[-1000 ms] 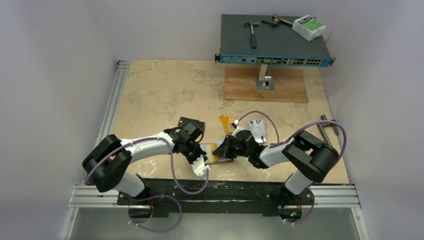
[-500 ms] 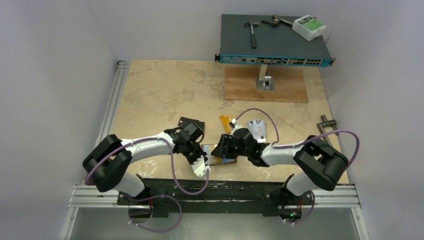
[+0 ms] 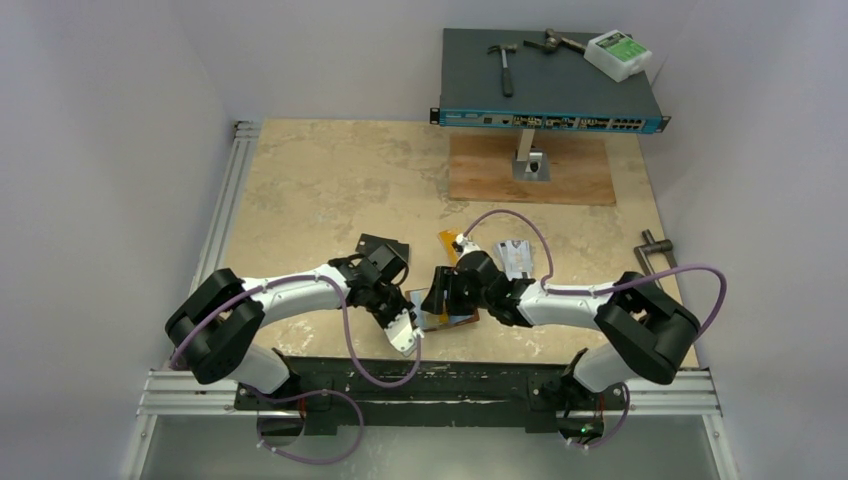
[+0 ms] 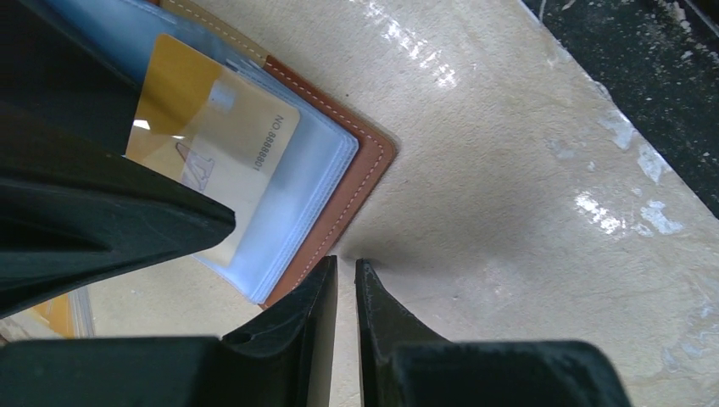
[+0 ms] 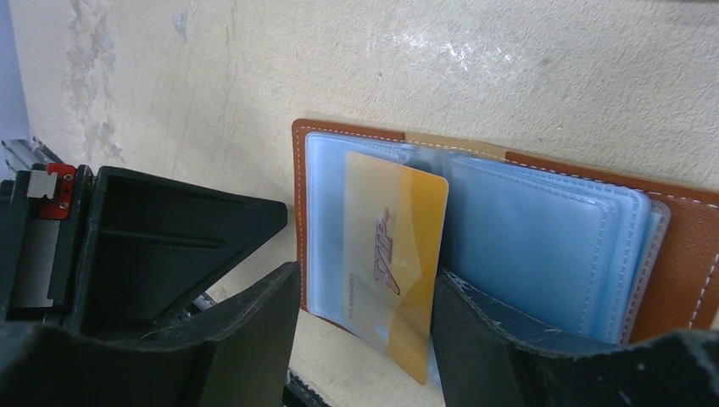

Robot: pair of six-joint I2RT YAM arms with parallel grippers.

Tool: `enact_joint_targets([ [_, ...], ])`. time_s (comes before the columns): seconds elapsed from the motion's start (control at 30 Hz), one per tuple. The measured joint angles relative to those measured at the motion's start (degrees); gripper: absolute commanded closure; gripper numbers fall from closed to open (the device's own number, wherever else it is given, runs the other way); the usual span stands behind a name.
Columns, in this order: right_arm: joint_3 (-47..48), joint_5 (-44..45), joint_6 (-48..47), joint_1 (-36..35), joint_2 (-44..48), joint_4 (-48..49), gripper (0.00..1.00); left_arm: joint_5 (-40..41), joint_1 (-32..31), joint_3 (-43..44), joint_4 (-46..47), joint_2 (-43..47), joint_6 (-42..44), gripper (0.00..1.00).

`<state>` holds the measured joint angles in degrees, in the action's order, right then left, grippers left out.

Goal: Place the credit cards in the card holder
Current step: Insert the credit card into the card holder.

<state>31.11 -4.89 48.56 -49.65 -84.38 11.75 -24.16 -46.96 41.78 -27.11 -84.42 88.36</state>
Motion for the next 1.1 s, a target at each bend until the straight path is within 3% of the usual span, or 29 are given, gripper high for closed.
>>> enact_joint_targets([
  [0.47, 5.75, 7.93, -1.07, -4.63, -1.11, -9.81, 0.40, -0.94, -0.09, -6.12, 12.09, 3.63, -3.32, 0.86],
  [1.1, 9.07, 15.04, -3.08, -9.94, -3.10, -13.16, 0.36, -1.16, 0.00, -10.99, 21.27, 4.02, -3.37, 0.85],
])
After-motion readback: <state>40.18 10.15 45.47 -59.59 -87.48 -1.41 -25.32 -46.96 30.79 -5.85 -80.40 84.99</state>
